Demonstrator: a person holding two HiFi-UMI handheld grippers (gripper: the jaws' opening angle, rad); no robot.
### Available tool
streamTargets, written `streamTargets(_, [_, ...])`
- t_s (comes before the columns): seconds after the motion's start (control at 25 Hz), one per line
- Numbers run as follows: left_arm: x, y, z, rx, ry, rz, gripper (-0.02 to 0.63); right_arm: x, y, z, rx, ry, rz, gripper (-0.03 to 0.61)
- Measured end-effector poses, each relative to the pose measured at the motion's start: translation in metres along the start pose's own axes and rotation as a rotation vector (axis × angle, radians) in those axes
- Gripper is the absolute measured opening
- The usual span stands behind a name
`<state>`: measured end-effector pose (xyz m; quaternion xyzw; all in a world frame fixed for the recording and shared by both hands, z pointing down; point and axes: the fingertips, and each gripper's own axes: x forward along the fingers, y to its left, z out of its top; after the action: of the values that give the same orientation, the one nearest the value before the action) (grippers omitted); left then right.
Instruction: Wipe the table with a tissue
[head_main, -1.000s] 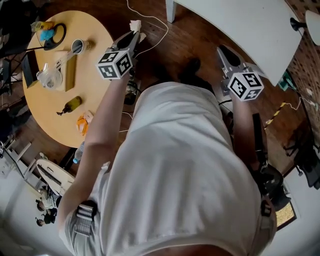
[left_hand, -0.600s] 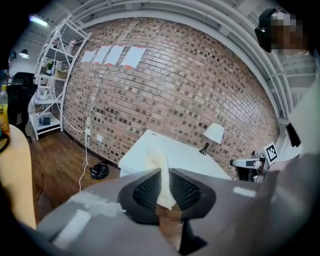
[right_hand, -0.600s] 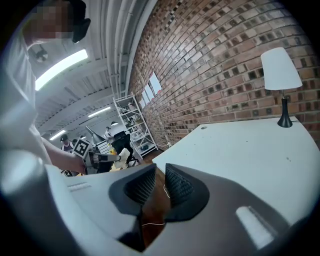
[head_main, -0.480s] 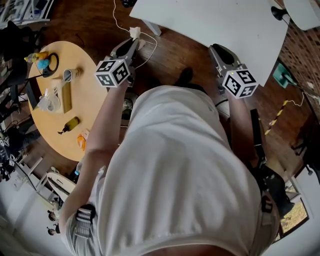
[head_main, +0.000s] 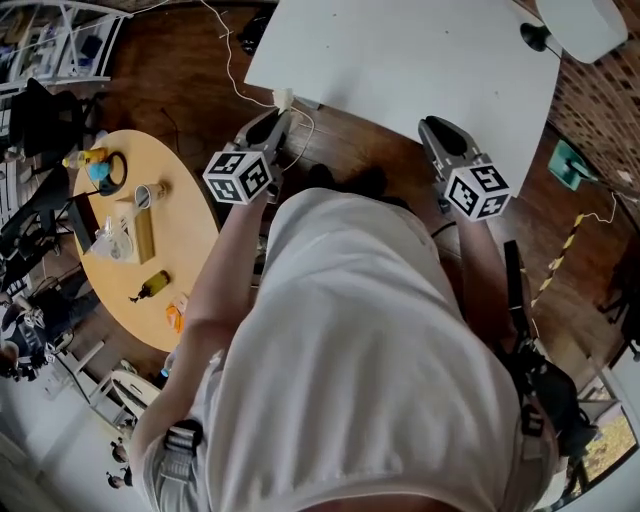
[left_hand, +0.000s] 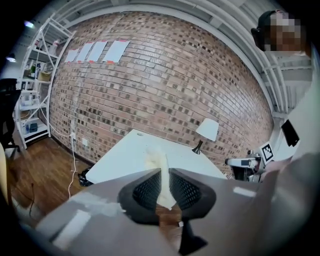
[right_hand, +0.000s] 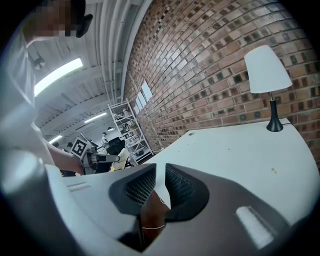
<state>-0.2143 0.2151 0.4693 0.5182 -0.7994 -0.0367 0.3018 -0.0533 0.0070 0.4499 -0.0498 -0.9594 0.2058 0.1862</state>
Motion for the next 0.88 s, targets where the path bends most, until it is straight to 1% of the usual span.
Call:
streamTargets(0.16, [0.024, -0.007, 0.006, 0.03, 0.035, -0.042, 0.057, 0.0, -0.009, 0.001, 0.008, -0.003, -0.019, 0.061])
streamTargets(0.4, [0.055, 0.001, 0.012, 0.047, 0.09, -0.103, 0.056, 0.012, -0.013, 0.004, 0.016, -0.002, -0.059, 0.061])
streamTargets(0.6, [0.087, 0.024, 0.011, 0.055, 0.143, -0.139, 0.055, 0.026, -0.019, 0.014, 0.024, -0.003, -0.109, 0.061])
streamTargets(0.8, [0.123, 0.05, 0.0, 0.119, 0.253, -0.167, 0.055, 0.048, -0.025, 0.03, 0.019, -0.005, -0.153, 0.061])
streamTargets(0.88, [0.134, 0.06, 0.001, 0.134, 0.283, -0.177, 0.055, 0.059, -0.025, 0.035, 0.024, -0.004, -0.17, 0.061])
